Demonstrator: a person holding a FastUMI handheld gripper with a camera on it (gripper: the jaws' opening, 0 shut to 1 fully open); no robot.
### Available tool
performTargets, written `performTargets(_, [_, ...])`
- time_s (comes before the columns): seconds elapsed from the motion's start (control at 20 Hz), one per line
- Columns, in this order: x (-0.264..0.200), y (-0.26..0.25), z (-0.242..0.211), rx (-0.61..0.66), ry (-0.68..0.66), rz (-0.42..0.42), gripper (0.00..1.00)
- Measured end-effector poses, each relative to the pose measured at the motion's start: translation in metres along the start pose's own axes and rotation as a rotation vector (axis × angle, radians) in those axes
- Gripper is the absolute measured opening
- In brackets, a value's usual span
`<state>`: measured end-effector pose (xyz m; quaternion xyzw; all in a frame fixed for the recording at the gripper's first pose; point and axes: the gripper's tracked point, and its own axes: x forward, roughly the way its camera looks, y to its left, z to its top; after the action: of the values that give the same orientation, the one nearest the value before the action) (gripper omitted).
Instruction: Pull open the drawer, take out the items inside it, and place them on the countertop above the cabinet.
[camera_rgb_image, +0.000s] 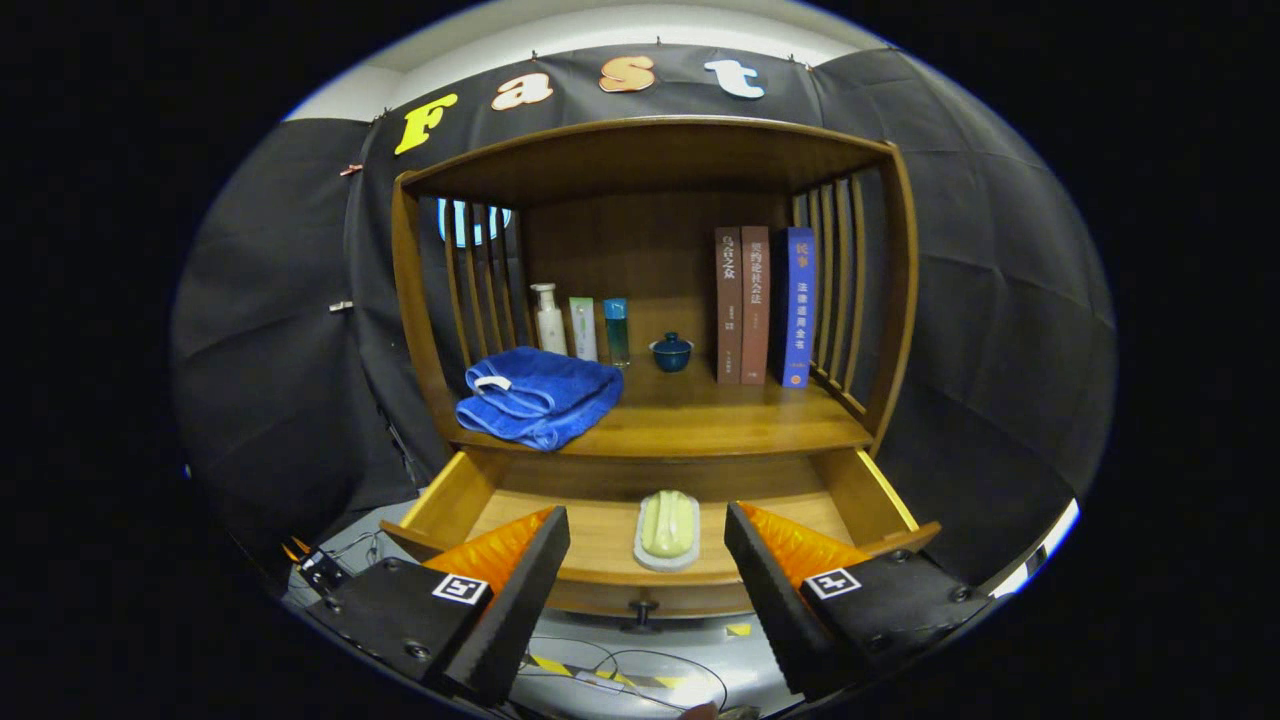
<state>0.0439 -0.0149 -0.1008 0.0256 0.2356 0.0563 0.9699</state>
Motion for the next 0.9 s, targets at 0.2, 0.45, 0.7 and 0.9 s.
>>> performTargets(0.2, [0.042, 0.006, 0.007, 0.002, 0.166, -0.002, 0.99])
performTargets(0.45, [0.097, 0.001, -0.013, -0.025, 0.345, -0.038, 0.98])
performTargets(0.7, [0.135, -0.015, -0.046, -0.08, 0.467, -0.096, 0.98])
performTargets(0.9, [0.153, -0.026, -0.074, -0.078, 0.541, -0.132, 0.94])
